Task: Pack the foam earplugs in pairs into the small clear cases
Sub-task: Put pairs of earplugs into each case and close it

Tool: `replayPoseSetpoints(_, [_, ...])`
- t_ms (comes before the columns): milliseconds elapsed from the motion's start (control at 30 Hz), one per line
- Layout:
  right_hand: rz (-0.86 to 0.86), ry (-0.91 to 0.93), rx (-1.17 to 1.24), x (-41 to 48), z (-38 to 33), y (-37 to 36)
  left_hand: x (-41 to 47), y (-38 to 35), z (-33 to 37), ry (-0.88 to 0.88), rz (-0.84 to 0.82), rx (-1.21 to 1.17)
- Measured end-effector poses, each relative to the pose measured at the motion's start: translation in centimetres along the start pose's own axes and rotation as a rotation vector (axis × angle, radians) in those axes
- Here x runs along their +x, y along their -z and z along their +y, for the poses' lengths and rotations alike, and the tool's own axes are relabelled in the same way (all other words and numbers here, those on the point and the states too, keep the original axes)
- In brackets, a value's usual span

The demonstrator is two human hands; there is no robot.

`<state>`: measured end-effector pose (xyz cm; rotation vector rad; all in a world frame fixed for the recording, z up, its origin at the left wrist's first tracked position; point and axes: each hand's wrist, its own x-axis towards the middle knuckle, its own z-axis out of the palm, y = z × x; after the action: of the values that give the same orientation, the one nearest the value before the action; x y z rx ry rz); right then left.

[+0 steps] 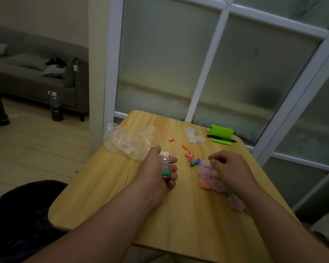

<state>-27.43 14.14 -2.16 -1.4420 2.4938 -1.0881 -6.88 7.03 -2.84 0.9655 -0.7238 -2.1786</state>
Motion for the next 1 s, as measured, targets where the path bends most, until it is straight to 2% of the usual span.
replayPoseSetpoints(300, [-0.179, 0.134, -0.499, 3.5, -1.7, -3.5, -0.3, -0.2, 0.4, 0.013, 0.001, -0.008])
replayPoseSetpoints(700, [-0.134, 0.121, -0.498, 2.4, -2.7, -3.5, -0.4, -0.1, 0.3, 0.016, -0.007, 0.006])
replayPoseSetpoints(833, [-0.051, 0.159, -0.322, 1.1, -3.5, -2.2, -0.5, -0.2, 0.1, 0.026, -0.016, 0.013])
replayPoseSetpoints(1000, [0.012, 0.163, 0.179, -3.7, -5.5, 0.0, -0.7, -0.5, -0.1, 0.049, -0.059, 0.037])
